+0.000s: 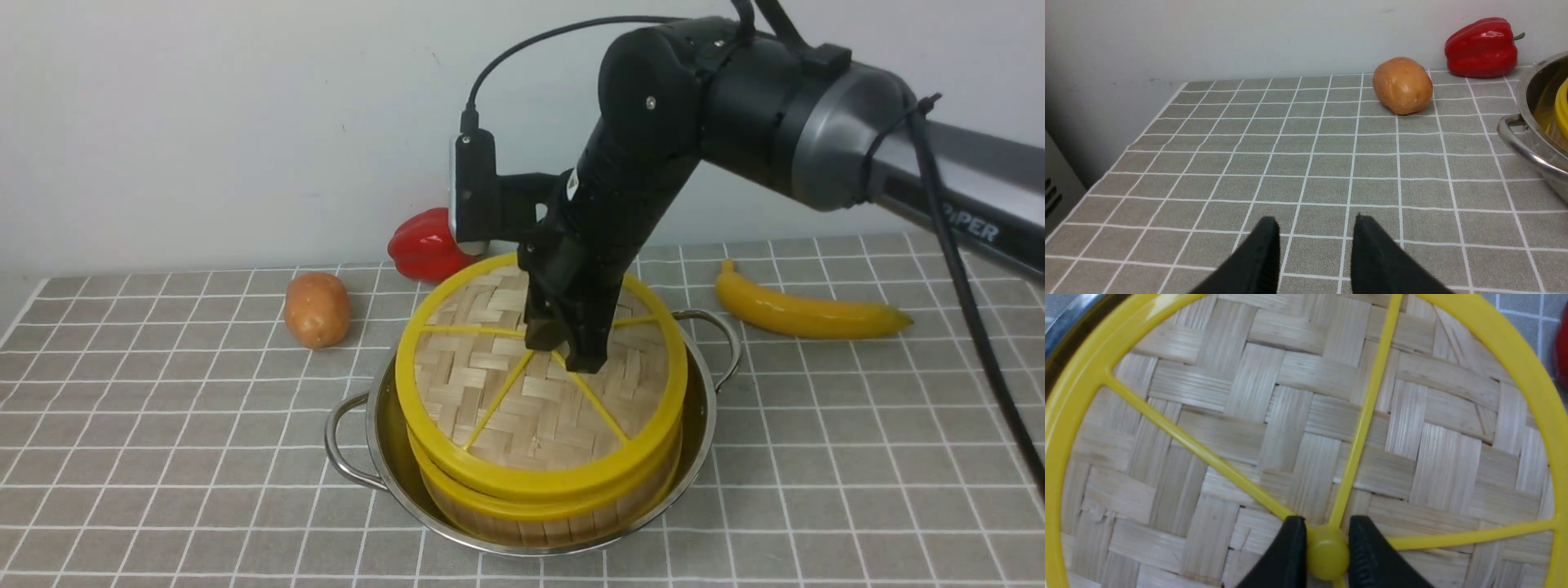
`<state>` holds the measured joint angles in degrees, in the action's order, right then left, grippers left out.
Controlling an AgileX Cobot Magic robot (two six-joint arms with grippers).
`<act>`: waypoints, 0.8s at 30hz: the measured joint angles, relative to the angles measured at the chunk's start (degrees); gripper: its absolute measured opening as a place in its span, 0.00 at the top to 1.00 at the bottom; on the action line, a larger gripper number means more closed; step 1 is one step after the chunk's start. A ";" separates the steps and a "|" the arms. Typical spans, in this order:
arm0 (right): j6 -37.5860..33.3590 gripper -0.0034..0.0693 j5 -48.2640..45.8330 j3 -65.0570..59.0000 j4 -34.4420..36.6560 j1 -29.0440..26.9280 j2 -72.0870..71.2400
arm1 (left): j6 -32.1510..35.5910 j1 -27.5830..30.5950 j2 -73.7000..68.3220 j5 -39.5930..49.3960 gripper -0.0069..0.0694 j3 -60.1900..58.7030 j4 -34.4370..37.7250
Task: Place the steamer in the pot on the grey tablecloth, and put the lid on the steamer.
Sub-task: 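Place the bamboo steamer lid onto the steamer basket in the pot with the right gripper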
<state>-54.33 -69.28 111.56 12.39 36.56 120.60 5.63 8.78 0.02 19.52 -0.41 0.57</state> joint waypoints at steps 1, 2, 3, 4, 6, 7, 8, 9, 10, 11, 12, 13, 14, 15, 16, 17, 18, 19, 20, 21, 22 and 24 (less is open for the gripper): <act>0.00 0.75 -0.13 0.00 0.07 0.00 0.00 | 0.00 0.00 0.00 0.00 0.59 0.00 0.00; 0.00 0.75 -0.27 0.00 0.59 0.00 0.25 | 0.00 0.00 0.00 0.00 0.59 0.00 0.00; 0.00 0.75 -0.39 0.00 0.95 0.00 0.59 | 0.00 0.00 0.00 0.00 0.59 0.00 0.00; 0.00 0.75 -0.39 0.00 1.01 0.00 0.75 | 0.00 0.00 0.00 0.00 0.59 0.00 0.00; 0.00 0.75 -0.40 0.00 1.06 0.00 0.98 | 0.00 0.00 0.00 0.00 0.59 0.00 0.00; -0.05 0.75 -0.34 0.00 1.19 0.00 1.15 | 0.00 0.00 0.00 0.00 0.59 0.00 0.00; -0.16 0.75 -0.16 0.00 1.19 0.00 1.22 | 0.00 0.00 0.00 0.00 0.59 0.00 0.00; -0.28 0.75 -0.03 0.00 1.19 0.00 1.27 | 0.00 0.00 0.00 0.00 0.59 0.00 0.00; -0.61 0.75 0.19 0.00 1.19 0.00 1.27 | 0.00 0.00 0.00 0.00 0.59 0.00 0.00; -0.58 0.75 0.20 0.00 1.19 0.00 1.27 | 0.00 0.00 0.00 0.00 0.59 0.00 0.00; -0.94 0.75 0.25 0.00 1.19 0.00 1.27 | 0.00 0.00 0.00 0.00 0.59 0.00 0.00; -1.31 0.75 0.32 0.00 1.19 0.00 1.41 | 0.00 0.00 0.00 0.00 0.59 0.00 0.00; -1.49 0.75 0.48 0.00 1.19 0.00 1.58 | 0.00 0.00 0.00 0.00 0.59 0.00 0.00; -1.49 0.75 0.54 0.00 1.19 0.00 1.73 | 0.00 0.00 0.00 0.00 0.59 0.00 0.00; -1.77 0.75 0.77 0.00 1.19 0.00 2.10 | 0.00 0.00 0.00 0.00 0.59 0.00 0.00; -2.21 0.75 0.77 0.00 1.26 0.00 2.45 | 0.00 0.00 0.00 0.00 0.59 0.00 0.00; -2.32 0.75 0.77 0.00 1.27 0.00 2.54 | 0.00 0.00 0.00 0.00 0.59 0.00 0.00; -3.15 0.75 0.91 0.00 1.34 0.00 2.85 | 0.00 0.00 0.00 0.00 0.59 0.00 0.00; -3.63 0.75 0.96 0.00 1.40 0.00 2.87 | 0.00 0.00 0.00 0.00 0.59 0.00 0.00; -4.06 0.75 1.10 0.00 1.40 0.00 2.87 | 0.00 0.00 0.00 0.00 0.59 0.00 0.00; -4.19 0.75 1.10 0.00 1.40 0.00 2.87 | 0.00 0.00 0.00 0.00 0.59 0.00 0.00; -4.96 0.75 1.19 0.00 1.40 0.00 2.87 | 0.00 0.00 0.00 0.00 0.59 0.00 0.00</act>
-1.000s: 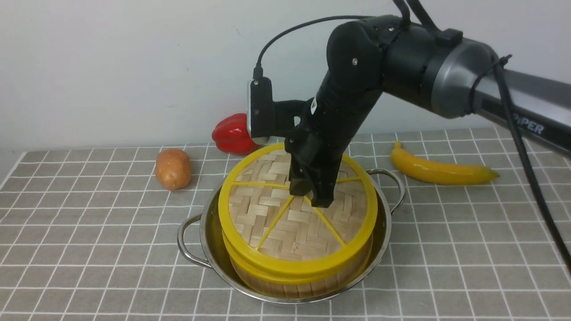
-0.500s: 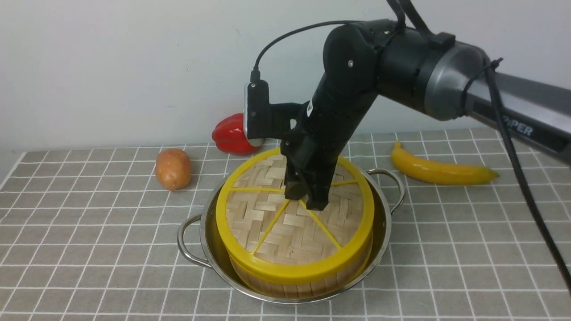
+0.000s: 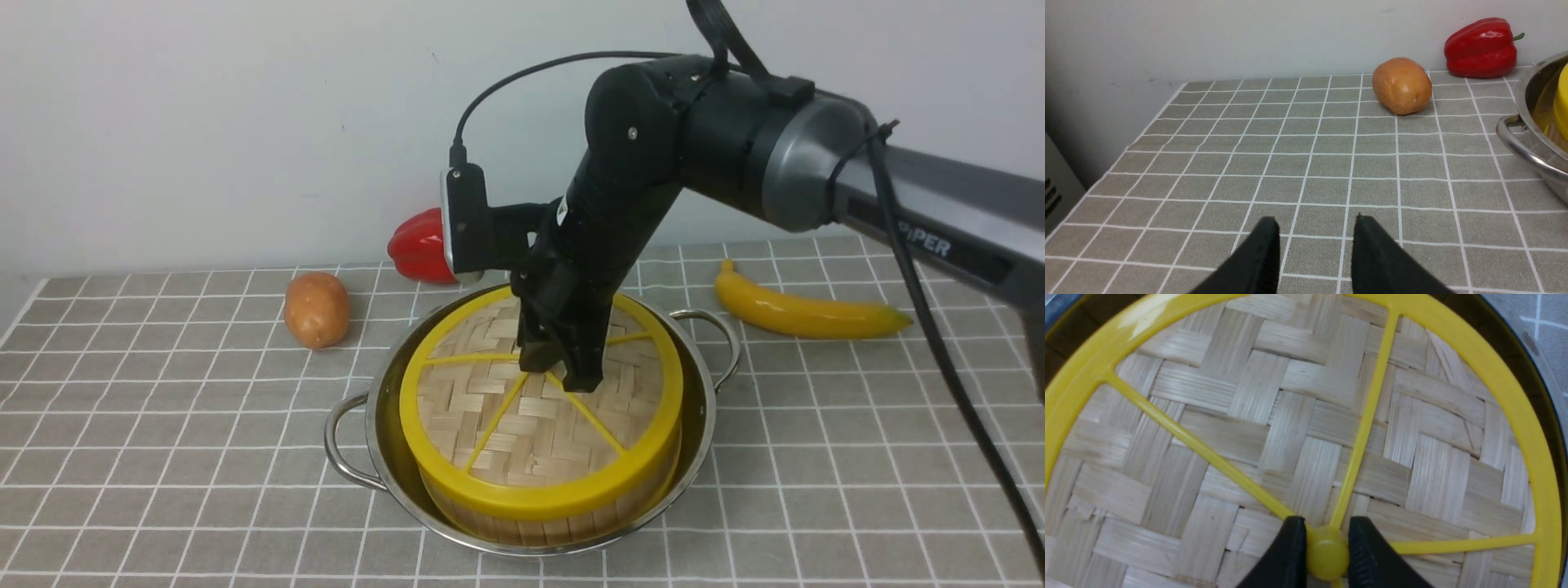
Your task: Place the steamer in the pot on the grey tablecloth, and put the lid on the steamer.
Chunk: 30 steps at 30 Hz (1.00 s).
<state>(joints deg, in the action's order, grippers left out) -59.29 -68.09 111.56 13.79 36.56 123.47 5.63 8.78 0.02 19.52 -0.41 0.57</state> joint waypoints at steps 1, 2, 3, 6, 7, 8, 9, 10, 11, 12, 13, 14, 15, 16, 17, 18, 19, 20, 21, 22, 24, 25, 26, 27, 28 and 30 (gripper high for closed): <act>-0.40 0.75 0.07 0.00 0.00 0.00 0.00 | 0.00 0.00 0.00 0.00 0.59 0.00 0.00; -0.45 0.75 0.07 0.00 0.00 0.00 0.00 | 0.00 0.00 0.00 0.00 0.59 0.00 0.00; -1.03 0.75 0.25 0.00 0.00 0.00 0.02 | 0.00 0.00 0.00 0.00 0.59 0.00 0.00; -2.63 0.76 0.45 0.00 0.00 0.00 0.07 | 0.00 0.00 0.00 0.00 0.59 0.00 0.00; -2.99 0.76 0.52 0.00 -0.06 0.00 0.14 | 0.00 0.00 0.00 0.00 0.59 0.00 0.00; -3.20 0.76 0.58 0.00 -0.11 0.00 0.19 | 0.00 0.00 0.00 0.00 0.59 0.00 0.00; -3.21 0.76 0.58 0.00 -0.11 0.00 0.20 | 0.00 0.00 0.00 0.00 0.59 0.00 0.00; -3.33 0.76 0.72 0.00 -0.13 0.00 0.30 | 0.00 0.00 0.00 0.00 0.59 0.00 0.00; -3.33 0.76 0.77 0.00 -0.13 0.00 0.30 | 0.00 0.00 0.00 0.00 0.59 0.00 0.00; -3.00 0.76 0.77 0.00 -0.13 0.00 0.30 | 0.00 0.00 0.00 0.00 0.59 0.00 0.00; -2.77 0.76 0.77 0.00 -0.13 0.00 0.30 | 0.00 0.00 0.00 0.00 0.59 0.00 0.00; -2.34 0.76 0.77 0.00 -0.13 -0.05 0.30 | 0.00 0.00 0.00 0.00 0.59 0.00 0.00; -1.90 0.76 0.71 0.00 -0.13 -0.05 0.30 | 0.00 0.00 0.00 0.00 0.59 0.00 0.00; -1.43 0.75 0.71 0.00 -0.13 -0.05 0.30 | 0.00 0.00 0.00 0.00 0.59 0.00 0.00; -1.29 0.75 0.71 0.00 -0.13 -0.05 0.30 | 0.00 0.00 0.00 0.00 0.59 0.00 0.00; -0.67 0.72 0.71 0.00 -0.04 -0.05 0.30 | 0.00 0.00 0.00 0.00 0.59 0.00 0.00; 0.35 0.65 1.10 0.11 0.51 -0.05 0.30 | 0.00 0.00 0.00 0.00 0.59 0.00 0.00; 1.42 0.56 1.44 0.11 0.74 -0.05 0.23 | 0.00 0.00 0.00 0.00 0.59 0.00 0.00; 2.54 0.49 1.65 0.11 0.80 -0.05 0.10 | 0.00 0.00 0.00 0.00 0.59 0.00 0.00; 3.83 0.40 1.66 0.11 0.75 -0.05 -0.25 | 0.00 0.00 0.00 0.00 0.59 0.00 0.00; 5.71 0.30 1.60 0.11 0.22 -0.05 -1.35 | 0.00 0.00 0.00 0.00 0.59 0.00 0.00; 7.00 0.23 1.48 0.11 -0.47 -0.05 -2.44 | 0.00 0.00 0.00 0.00 0.59 0.00 0.00; 8.88 0.17 1.23 0.11 -1.31 -0.05 -4.12 | 0.00 0.00 0.00 0.00 0.59 0.00 0.00; 10.75 0.13 0.73 0.11 -2.09 -0.11 -5.80 | 0.00 0.00 0.00 0.00 0.59 0.00 0.00; 11.16 0.13 0.51 0.11 -2.24 -0.11 -6.15 | 0.00 0.00 0.00 0.00 0.59 0.00 0.00; 15.45 0.11 -0.60 0.11 -4.20 -0.11 -10.13 | 0.00 0.00 0.00 0.00 0.59 0.00 0.00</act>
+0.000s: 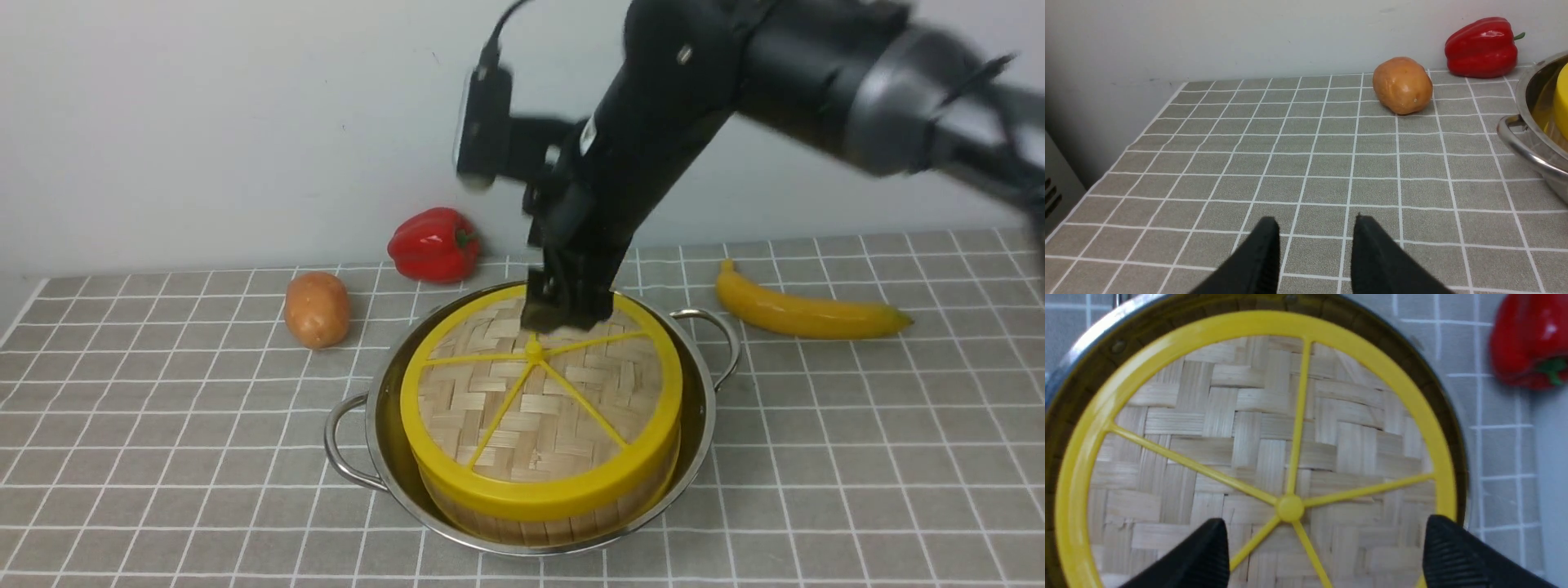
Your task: Place the steamer in the pot on the grey tablecloth, and put the lid on the steamer.
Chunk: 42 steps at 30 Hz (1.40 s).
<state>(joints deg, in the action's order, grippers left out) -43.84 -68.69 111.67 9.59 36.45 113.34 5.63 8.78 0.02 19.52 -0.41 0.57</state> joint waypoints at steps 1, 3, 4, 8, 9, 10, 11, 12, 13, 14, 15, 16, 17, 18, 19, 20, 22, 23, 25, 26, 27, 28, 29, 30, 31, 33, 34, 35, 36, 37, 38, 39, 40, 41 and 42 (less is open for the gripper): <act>4.31 0.13 -0.81 0.00 -2.18 0.00 -3.65 | 0.00 0.00 0.00 0.00 0.59 0.00 0.00; 10.78 0.19 -1.09 0.00 -5.74 -0.06 -7.87 | 0.00 0.00 0.00 0.00 0.59 0.00 0.00; 14.83 0.23 -1.15 0.00 -7.16 -0.14 -10.14 | 0.00 0.00 0.00 0.00 0.59 0.00 0.00; 27.48 0.67 -1.21 0.05 -10.49 -0.83 -17.80 | 0.00 0.00 0.00 0.00 0.59 0.00 0.00; 29.52 0.77 -1.14 0.13 -10.43 -0.96 -18.89 | 0.00 0.00 0.00 0.00 0.59 0.00 0.00; 30.01 0.82 -1.09 0.12 -10.33 -0.96 -19.14 | 0.00 0.00 0.00 0.00 0.59 0.00 0.00; 32.50 0.88 -0.67 0.12 -9.89 -1.01 -20.20 | 0.00 0.00 0.00 0.00 0.59 0.00 0.00; 35.83 0.95 0.72 0.19 -8.78 -1.01 -21.26 | 0.00 0.00 0.00 0.00 0.59 0.00 0.00; 37.92 0.97 1.80 0.23 -7.75 -1.01 -21.74 | 0.00 0.00 0.00 0.00 0.59 0.00 0.00; 40.04 0.97 3.05 0.23 -6.11 -1.01 -22.08 | 0.00 0.00 0.00 0.00 0.59 0.00 0.00; 40.69 0.97 3.25 0.23 -5.86 -1.01 -22.09 | 0.00 0.00 0.00 0.00 0.59 0.00 0.00; 42.24 0.97 4.36 0.23 -4.40 -1.01 -22.16 | 0.00 0.00 0.00 0.00 0.59 0.00 0.00; 43.30 0.97 4.87 0.23 -3.16 -1.01 -22.16 | 0.00 0.00 0.00 0.00 0.59 0.00 0.00; 43.84 0.97 5.07 0.23 -2.28 -1.01 -22.16 | 0.00 0.00 0.00 0.00 0.59 0.00 0.00; 43.84 0.97 5.04 0.23 -1.91 -1.01 -22.16 | 0.00 0.00 0.00 0.00 0.59 0.00 0.00; 44.32 0.97 5.24 0.23 -0.87 -1.01 -22.10 | 0.00 0.00 0.00 0.00 0.59 0.00 0.00; 44.49 0.97 5.35 0.23 -0.02 -1.01 -22.10 | 0.00 0.00 0.00 0.00 0.59 0.00 0.00; 44.54 0.97 5.35 0.23 0.27 -1.01 -22.10 | 0.00 0.00 0.00 0.00 0.59 0.00 0.00; 44.54 0.97 5.69 0.23 0.16 -1.01 -22.10 | 0.00 0.00 0.00 0.00 0.59 0.00 0.00; 44.22 0.97 5.76 0.09 -1.19 -1.01 -22.10 | 0.00 0.00 0.00 0.00 0.59 0.00 0.00; 43.84 0.97 5.90 -0.29 -2.89 -1.01 -22.20 | 0.00 0.00 0.00 0.00 0.59 0.00 0.00; 43.27 0.97 6.28 -0.97 -4.53 -1.01 -22.74 | 0.05 0.00 0.00 0.00 0.59 0.00 0.00; 43.13 0.97 7.23 -2.44 -6.67 -1.01 -23.60 | 0.05 0.00 0.00 0.00 0.59 0.00 0.00; 43.13 0.97 8.54 -4.69 -8.75 -1.01 -24.96 | 0.05 0.00 0.00 0.00 0.59 0.00 0.00; 42.99 0.97 10.65 -8.38 -10.99 -1.23 -26.91 | 0.05 0.00 0.00 0.00 0.59 0.00 0.00; 43.06 0.96 15.13 -14.71 -12.93 -2.13 -31.79 | 0.05 0.00 0.00 0.00 0.59 0.00 0.00; 43.33 0.96 18.54 -19.28 -13.56 -3.17 -35.08 | 0.05 0.00 0.00 0.00 0.59 0.00 0.00; 43.84 0.96 24.80 -27.19 -14.24 -5.86 -40.87 | 0.05 0.00 0.00 0.00 0.59 0.00 0.00; 43.84 0.96 25.60 -28.18 -14.24 -6.69 -41.57 | 0.05 0.00 0.00 0.00 0.59 0.00 0.00; 44.80 0.96 29.91 -33.30 -14.24 -9.01 -45.28 | 0.05 0.00 0.00 0.00 0.59 0.00 0.00; 46.09 0.96 33.31 -38.47 -14.11 -11.06 -49.03 | 0.05 0.00 0.00 0.00 0.59 0.00 0.00; 48.37 0.95 39.45 -46.41 -12.85 -15.43 -54.22 | 0.05 0.00 0.00 0.00 0.59 0.00 0.00; 49.05 0.95 40.66 -47.37 -12.63 -16.00 -55.63 | 0.05 0.00 0.00 0.00 0.59 0.00 0.00; 50.01 0.95 42.35 -50.98 -11.77 -18.21 -57.72 | 0.05 0.00 0.00 0.00 0.59 0.00 0.00; 52.39 0.95 45.55 -57.57 -9.59 -22.66 -63.66 | 0.05 0.00 0.00 0.00 0.59 0.00 0.00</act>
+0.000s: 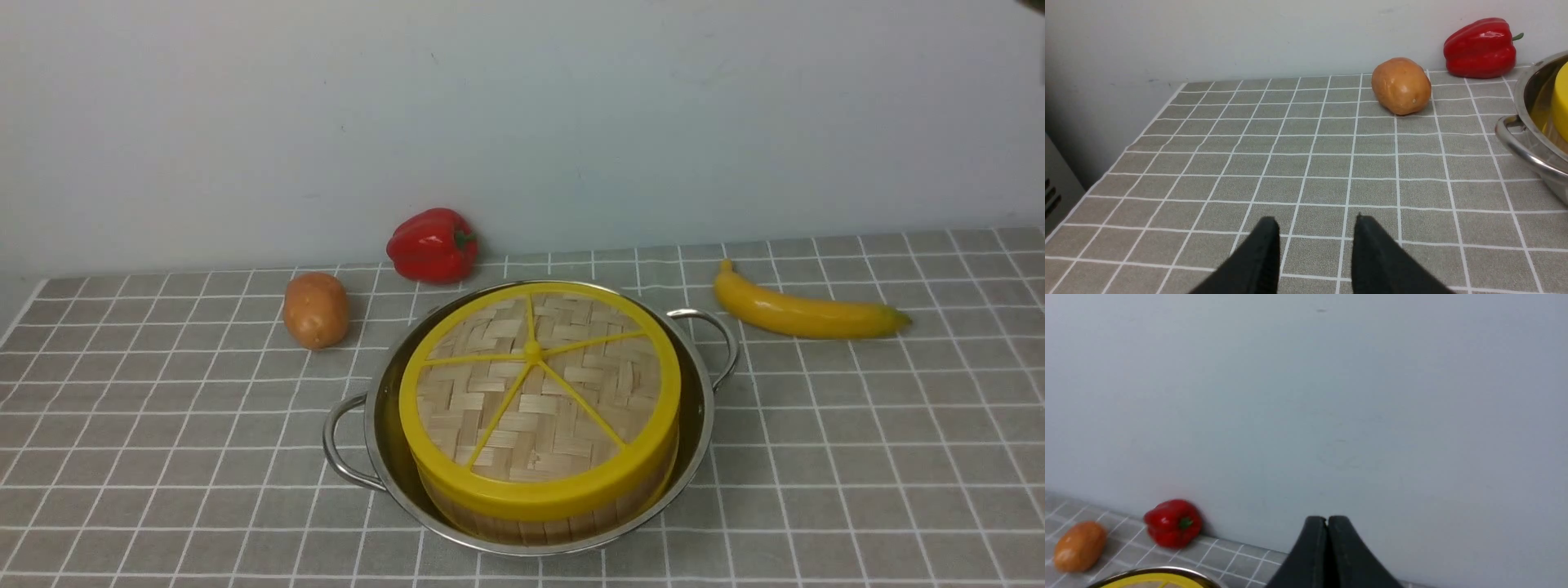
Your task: Place the steamer in the pot on the grey tablecloth, and put the lid on the steamer.
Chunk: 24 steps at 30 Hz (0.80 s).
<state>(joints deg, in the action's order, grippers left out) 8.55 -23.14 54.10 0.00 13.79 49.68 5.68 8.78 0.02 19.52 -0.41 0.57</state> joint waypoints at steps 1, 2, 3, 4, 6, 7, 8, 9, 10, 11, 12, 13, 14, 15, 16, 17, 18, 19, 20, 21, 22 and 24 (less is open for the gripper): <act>0.83 0.95 0.88 -3.71 1.26 -2.68 -3.10 | 0.00 0.00 0.00 0.00 0.59 0.00 0.00; 1.41 0.95 1.31 -6.48 2.85 -5.14 -5.53 | 0.00 0.00 0.00 0.00 0.59 0.00 0.00; 1.76 0.95 1.71 -11.02 4.47 -7.69 -9.69 | 0.00 0.00 0.00 0.00 0.59 0.00 0.00; 1.69 0.94 1.79 -12.85 5.31 -9.09 -11.45 | 0.00 0.00 0.00 0.00 0.59 0.00 0.00; 1.03 0.94 2.18 -17.36 6.27 -10.84 -16.06 | 0.00 0.00 0.00 0.00 0.59 0.00 0.00; 0.42 0.94 2.35 -20.06 6.72 -11.65 -18.79 | 0.00 0.00 0.00 0.00 0.59 0.00 0.00; -0.90 0.94 2.67 -23.34 7.07 -12.24 -22.01 | 0.00 0.00 0.00 0.00 0.59 0.00 0.00; -1.94 0.93 2.78 -26.05 7.18 -12.61 -24.56 | 0.00 0.00 0.00 0.00 0.59 0.00 0.00; -2.12 0.93 2.83 -27.13 7.23 -12.76 -25.05 | 0.00 0.00 0.00 0.00 0.59 0.00 0.00; -3.60 0.93 3.16 -30.90 7.22 -13.17 -28.73 | 0.00 0.00 0.00 0.00 0.59 0.00 0.00; -4.81 0.92 3.87 -33.64 6.94 -13.42 -30.88 | 0.00 0.00 0.00 0.00 0.59 0.00 0.00; -5.48 0.92 4.57 -35.79 6.54 -13.58 -32.51 | 0.00 0.00 0.00 0.00 0.59 0.00 0.00; -6.00 0.92 5.40 -37.94 6.06 -13.79 -34.07 | 0.00 0.00 0.00 0.00 0.59 0.00 0.00; -6.32 0.91 6.24 -40.56 5.56 -13.90 -35.59 | 0.00 0.00 0.00 0.00 0.59 0.00 0.00; -6.73 0.91 7.73 -43.55 5.02 -13.90 -38.17 | 0.00 0.00 0.00 0.00 0.59 0.00 0.00; -6.71 0.91 7.89 -44.02 5.01 -13.97 -38.54 | 0.00 0.00 0.00 0.00 0.59 0.00 0.00; -6.97 0.90 9.13 -48.08 4.62 -13.97 -41.68 | 0.00 0.00 0.00 0.00 0.59 0.00 0.00; -7.02 0.89 9.39 -49.72 4.55 -13.97 -42.68 | 0.00 0.00 0.00 0.00 0.59 0.00 0.00; -7.09 0.89 9.52 -51.30 4.37 -13.91 -44.27 | 0.00 0.00 0.00 0.00 0.59 0.00 0.00; -7.16 0.88 9.67 -52.90 4.24 -13.91 -45.75 | 0.00 0.00 0.00 0.00 0.59 0.00 0.00; -7.16 0.87 9.24 -54.03 4.18 -13.91 -47.05 | 0.00 0.00 0.00 0.00 0.59 0.00 0.00; -7.22 0.87 8.67 -54.36 4.18 -13.91 -48.43 | 0.00 0.00 0.00 0.00 0.59 0.00 0.00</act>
<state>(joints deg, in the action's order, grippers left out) 1.33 -14.47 -0.26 4.18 -0.12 1.25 5.68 8.78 0.02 19.52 -0.41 0.57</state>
